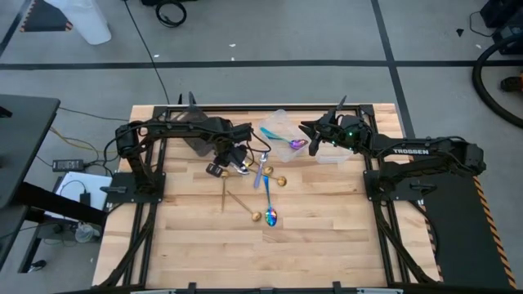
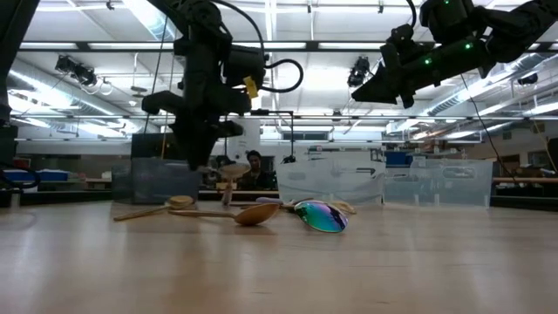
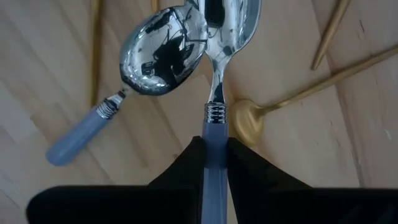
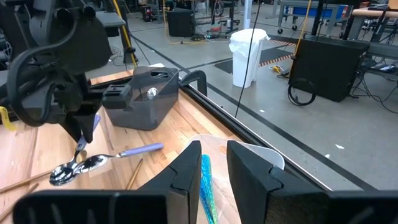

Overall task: Sort silverware by color (type)
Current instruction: Put the purple spoon into the black bin

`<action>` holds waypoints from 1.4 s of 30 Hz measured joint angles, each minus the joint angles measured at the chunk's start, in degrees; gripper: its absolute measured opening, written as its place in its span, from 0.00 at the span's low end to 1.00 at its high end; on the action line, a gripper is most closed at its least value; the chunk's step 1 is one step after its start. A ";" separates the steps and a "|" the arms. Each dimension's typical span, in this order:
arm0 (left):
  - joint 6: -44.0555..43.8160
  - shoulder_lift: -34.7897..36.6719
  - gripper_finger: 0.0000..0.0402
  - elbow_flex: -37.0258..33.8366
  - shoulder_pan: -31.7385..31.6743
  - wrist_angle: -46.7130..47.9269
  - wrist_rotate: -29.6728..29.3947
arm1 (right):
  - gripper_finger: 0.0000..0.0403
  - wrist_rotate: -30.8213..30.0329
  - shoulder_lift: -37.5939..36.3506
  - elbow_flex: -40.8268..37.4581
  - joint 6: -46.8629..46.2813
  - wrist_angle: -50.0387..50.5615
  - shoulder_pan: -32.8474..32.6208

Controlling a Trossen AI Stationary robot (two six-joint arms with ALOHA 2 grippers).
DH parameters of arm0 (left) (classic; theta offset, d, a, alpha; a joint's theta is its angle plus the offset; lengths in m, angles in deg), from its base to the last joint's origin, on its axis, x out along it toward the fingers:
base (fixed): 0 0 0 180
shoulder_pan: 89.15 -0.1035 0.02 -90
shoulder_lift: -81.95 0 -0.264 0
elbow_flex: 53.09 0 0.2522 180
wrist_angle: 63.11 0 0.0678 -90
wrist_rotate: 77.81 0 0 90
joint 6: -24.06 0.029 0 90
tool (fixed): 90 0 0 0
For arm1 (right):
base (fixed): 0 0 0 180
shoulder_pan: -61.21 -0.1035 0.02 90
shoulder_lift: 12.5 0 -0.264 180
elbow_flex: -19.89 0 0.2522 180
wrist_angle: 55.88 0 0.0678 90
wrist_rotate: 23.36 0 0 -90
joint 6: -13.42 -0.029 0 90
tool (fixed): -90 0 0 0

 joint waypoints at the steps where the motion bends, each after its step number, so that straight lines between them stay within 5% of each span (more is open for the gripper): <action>1: 0.00 0.00 0.14 0.10 0.00 -0.08 0.00 | 0.22 0.00 -0.02 0.00 -0.02 0.00 0.00; 42: -4.53 0.40 0.14 0.89 2.49 12.08 -0.66 | 0.22 0.00 -0.02 0.00 -0.01 0.01 -0.01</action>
